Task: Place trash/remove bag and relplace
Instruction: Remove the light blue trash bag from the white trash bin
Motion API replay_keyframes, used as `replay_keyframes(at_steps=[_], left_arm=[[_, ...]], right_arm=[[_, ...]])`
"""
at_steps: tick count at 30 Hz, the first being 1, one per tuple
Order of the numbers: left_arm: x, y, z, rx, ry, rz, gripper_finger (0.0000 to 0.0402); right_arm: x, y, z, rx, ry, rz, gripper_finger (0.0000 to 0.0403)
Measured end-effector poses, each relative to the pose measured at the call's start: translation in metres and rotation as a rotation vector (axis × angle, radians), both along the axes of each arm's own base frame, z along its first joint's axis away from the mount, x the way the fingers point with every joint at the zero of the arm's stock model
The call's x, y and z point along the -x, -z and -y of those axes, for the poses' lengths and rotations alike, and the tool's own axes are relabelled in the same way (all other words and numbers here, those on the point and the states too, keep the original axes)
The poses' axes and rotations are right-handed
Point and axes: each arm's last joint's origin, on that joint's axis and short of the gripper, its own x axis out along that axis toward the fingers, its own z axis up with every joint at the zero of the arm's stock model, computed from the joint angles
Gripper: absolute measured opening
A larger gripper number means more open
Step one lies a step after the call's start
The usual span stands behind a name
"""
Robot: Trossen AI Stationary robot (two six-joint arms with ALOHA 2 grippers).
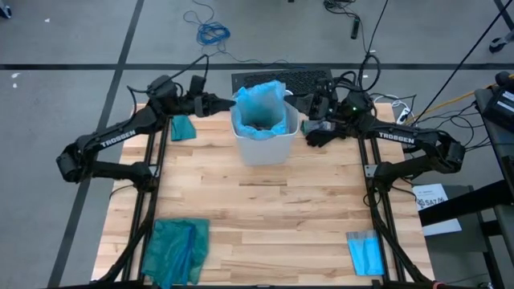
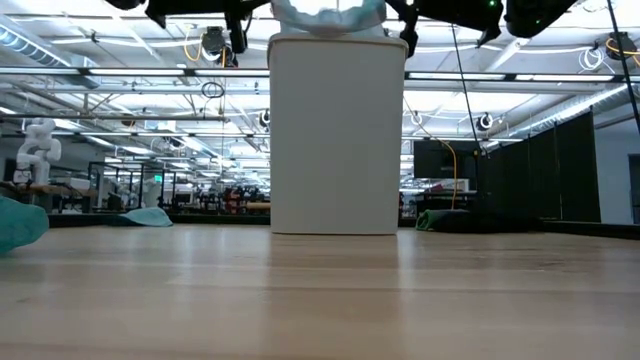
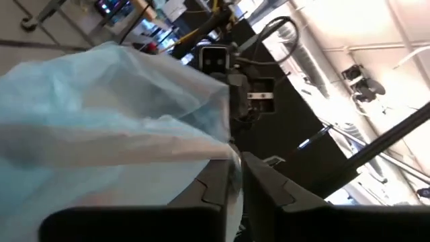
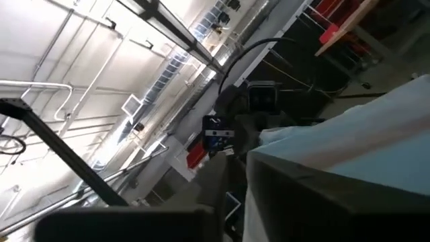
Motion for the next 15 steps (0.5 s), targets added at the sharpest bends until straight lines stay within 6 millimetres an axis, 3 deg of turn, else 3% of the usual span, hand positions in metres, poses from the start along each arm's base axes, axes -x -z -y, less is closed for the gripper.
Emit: replay_keyframes(at_steps=[8, 15], left_arm=[[0.015, -0.012, 0.011, -0.099, -0.010, 0.033, 0.0109], [0.030, -0.008, 0.014, -0.105, -0.043, -0.062, 0.0141]], right_arm=[[0.009, -0.002, 0.011, 0.032, -0.047, -0.001, 0.0176], [0.022, -0.008, 0.021, 0.044, -0.033, 0.032, 0.0225]])
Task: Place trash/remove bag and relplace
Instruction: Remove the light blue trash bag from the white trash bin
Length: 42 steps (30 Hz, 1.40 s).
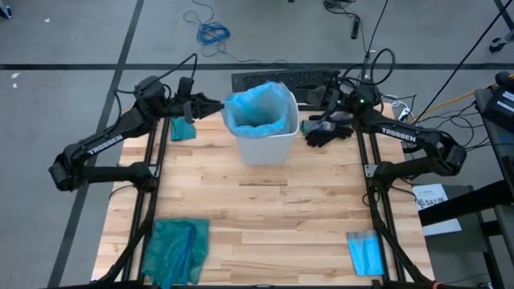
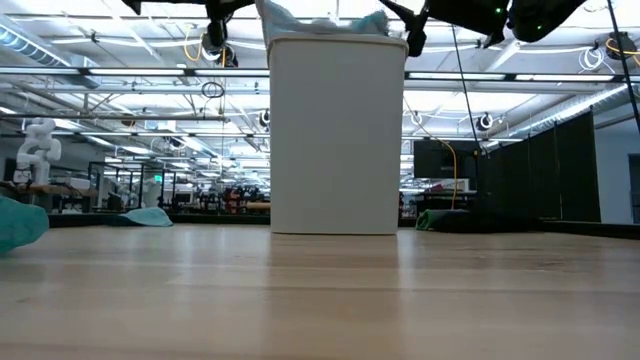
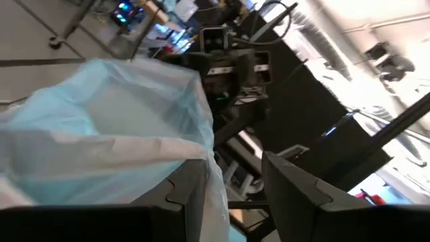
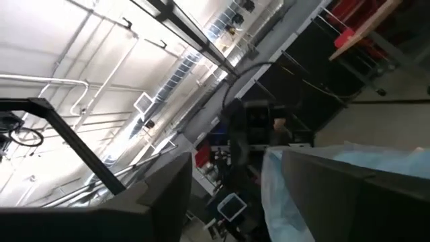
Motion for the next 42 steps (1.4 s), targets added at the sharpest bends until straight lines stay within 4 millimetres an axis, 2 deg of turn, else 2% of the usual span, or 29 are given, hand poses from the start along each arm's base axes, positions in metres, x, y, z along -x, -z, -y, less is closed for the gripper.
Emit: replay_keyframes(at_steps=[9, 16, 20, 28, 32, 37, 42], left_arm=[[0.005, -0.007, 0.001, -0.035, -0.011, 0.050, 0.0144], [0.014, -0.018, 0.009, -0.079, -0.011, 0.109, 0.0144], [0.018, -0.013, 0.012, -0.035, -0.014, 0.052, 0.0144], [0.018, 0.012, 0.013, 0.133, -0.002, -0.164, 0.0144], [0.020, 0.014, 0.019, 0.146, 0.035, -0.192, 0.0144], [0.038, 0.002, 0.031, 0.057, -0.049, -0.141, 0.0144], [0.064, 0.008, 0.045, 0.056, -0.210, -0.243, 0.0144]], right_arm=[[0.010, -0.006, 0.003, 0.007, 0.021, 0.015, 0.0223], [0.018, -0.005, 0.015, -0.012, 0.065, 0.010, 0.0222], [0.022, -0.006, 0.017, -0.018, 0.059, 0.009, 0.0222], [0.022, -0.006, 0.017, 0.000, 0.066, 0.009, 0.0222], [0.028, -0.006, 0.024, 0.002, 0.089, 0.004, 0.0222], [0.041, -0.002, 0.039, -0.031, 0.122, -0.041, 0.0222], [0.057, 0.004, 0.056, -0.074, 0.201, -0.090, 0.0222]])
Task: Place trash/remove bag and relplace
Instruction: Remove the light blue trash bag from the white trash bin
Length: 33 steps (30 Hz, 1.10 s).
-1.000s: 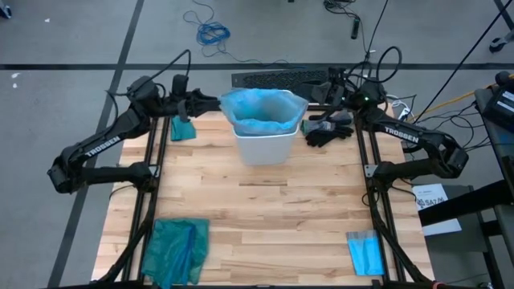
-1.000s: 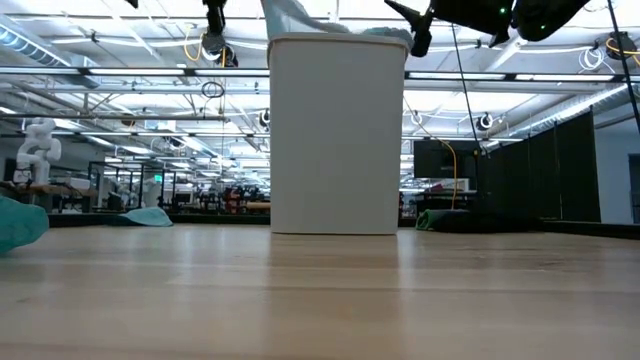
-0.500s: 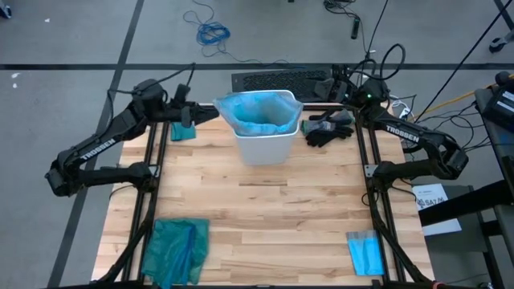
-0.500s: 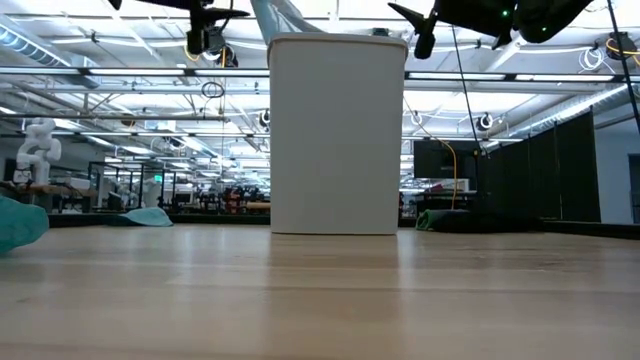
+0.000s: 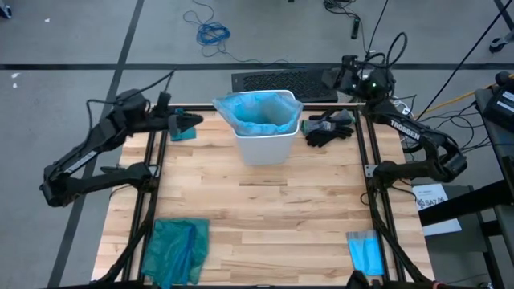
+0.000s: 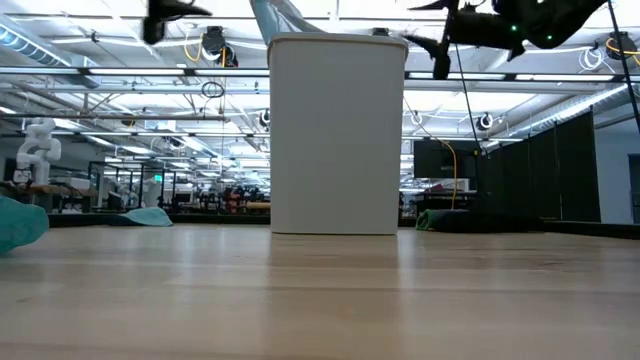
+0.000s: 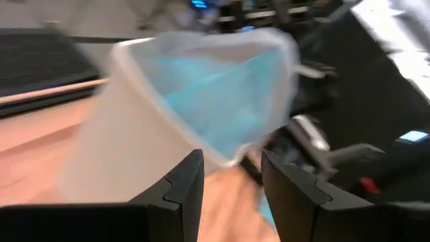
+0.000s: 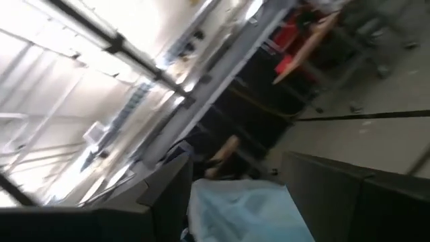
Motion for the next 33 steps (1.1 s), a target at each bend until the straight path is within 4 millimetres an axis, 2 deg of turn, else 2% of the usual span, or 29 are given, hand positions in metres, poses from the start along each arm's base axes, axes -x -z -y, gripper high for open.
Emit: replay_keyframes(at_steps=[3, 6, 8, 11, 15, 17, 19, 25, 29, 33], left_arm=[[0.015, 0.008, 0.008, 0.030, -0.107, -0.090, 0.0144], [0.024, 0.017, 0.014, 0.064, -0.166, -0.151, 0.0144], [0.027, 0.024, 0.017, 0.102, -0.184, -0.147, 0.0144], [0.021, 0.038, 0.018, 0.172, -0.182, -0.129, 0.0135], [0.011, 0.058, 0.020, 0.262, -0.200, -0.131, 0.0075], [0.005, 0.067, 0.022, 0.295, -0.181, -0.123, 0.0028], [-0.003, 0.074, 0.024, 0.338, -0.151, -0.084, 0.0010], [-0.039, 0.093, 0.026, 0.434, -0.039, 0.029, 0.0002], [-0.066, 0.106, 0.025, 0.471, -0.004, 0.023, 0.0001], [-0.094, 0.120, 0.024, 0.493, 0.019, 0.015, 0.0001]], right_arm=[[0.012, 0.009, 0.013, -0.036, 0.085, -0.073, 0.0221], [0.023, 0.029, 0.027, -0.109, 0.162, -0.205, 0.0209], [0.026, 0.043, 0.038, -0.152, 0.183, -0.276, 0.0188], [0.025, 0.059, 0.051, -0.150, 0.144, -0.313, 0.0131], [0.019, 0.079, 0.066, -0.134, 0.104, -0.343, 0.0029], [0.016, 0.090, 0.073, -0.143, 0.101, -0.358, 0.0011], [0.013, 0.104, 0.081, -0.175, 0.079, -0.372, 0.0012], [0.004, 0.135, 0.098, -0.209, -0.034, -0.354, 0.0002], [-0.006, 0.144, 0.104, -0.206, -0.106, -0.302, 0.0001], [-0.026, 0.147, 0.113, -0.196, -0.201, -0.299, 0.0000]])
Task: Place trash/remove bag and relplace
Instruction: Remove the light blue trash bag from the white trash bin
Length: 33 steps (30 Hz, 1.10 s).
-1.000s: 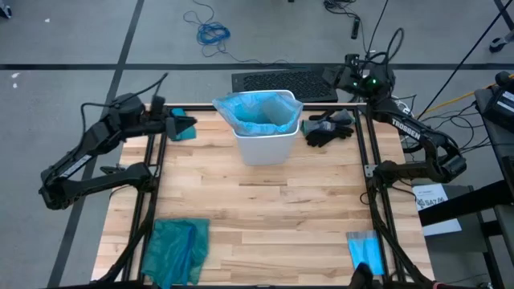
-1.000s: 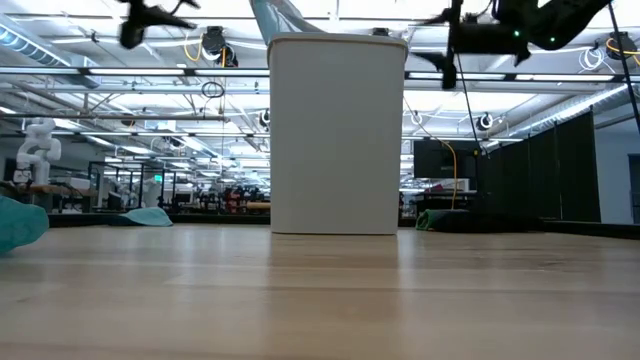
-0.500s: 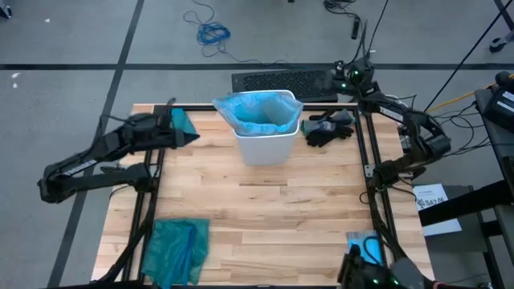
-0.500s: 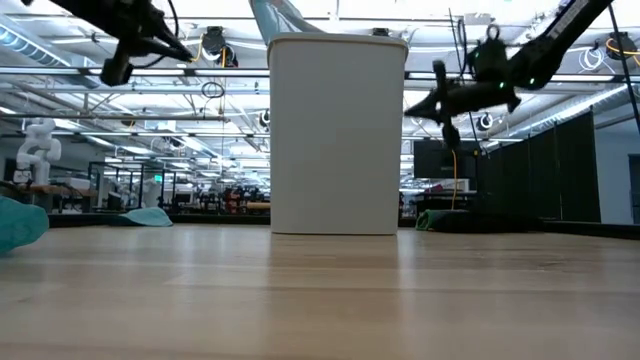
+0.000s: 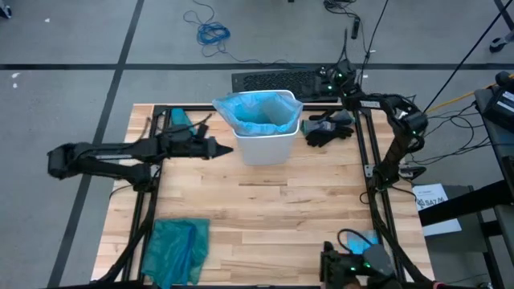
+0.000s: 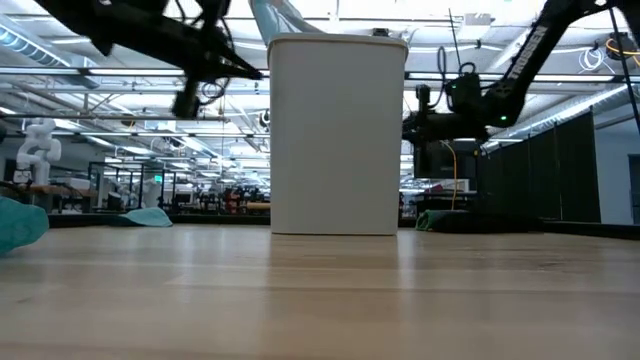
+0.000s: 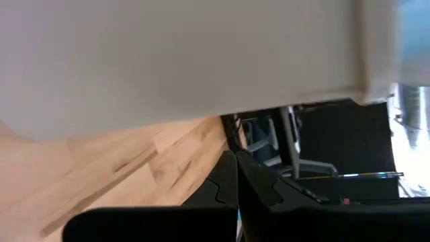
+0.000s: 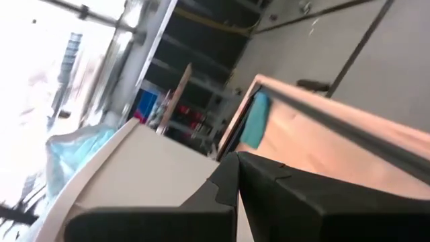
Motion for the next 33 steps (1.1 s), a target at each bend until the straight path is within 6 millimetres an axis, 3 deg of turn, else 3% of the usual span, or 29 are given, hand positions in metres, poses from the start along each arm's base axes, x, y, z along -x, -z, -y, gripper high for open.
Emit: replay_keyframes(at_steps=[4, 8, 15, 22, 33], left_arm=[[-0.021, 0.011, -0.004, -0.005, -0.003, 0.031, 0.0001], [-0.029, 0.017, -0.010, -0.018, -0.055, 0.034, 0.0001], [-0.025, 0.018, -0.027, -0.076, -0.159, 0.018, 0.0000], [-0.018, 0.017, -0.047, -0.114, -0.223, 0.019, 0.0000], [-0.011, 0.017, -0.062, -0.140, -0.208, 0.021, 0.0000]], right_arm=[[-0.023, -0.006, 0.010, 0.015, -0.095, 0.019, 0.0000], [-0.040, -0.013, 0.011, 0.009, -0.213, 0.025, 0.0000], [-0.035, -0.015, -0.008, -0.059, -0.275, -0.019, 0.0000], [-0.028, -0.016, -0.044, -0.105, -0.341, -0.066, 0.0000], [-0.036, -0.029, -0.108, -0.089, -0.398, -0.097, 0.0000]])
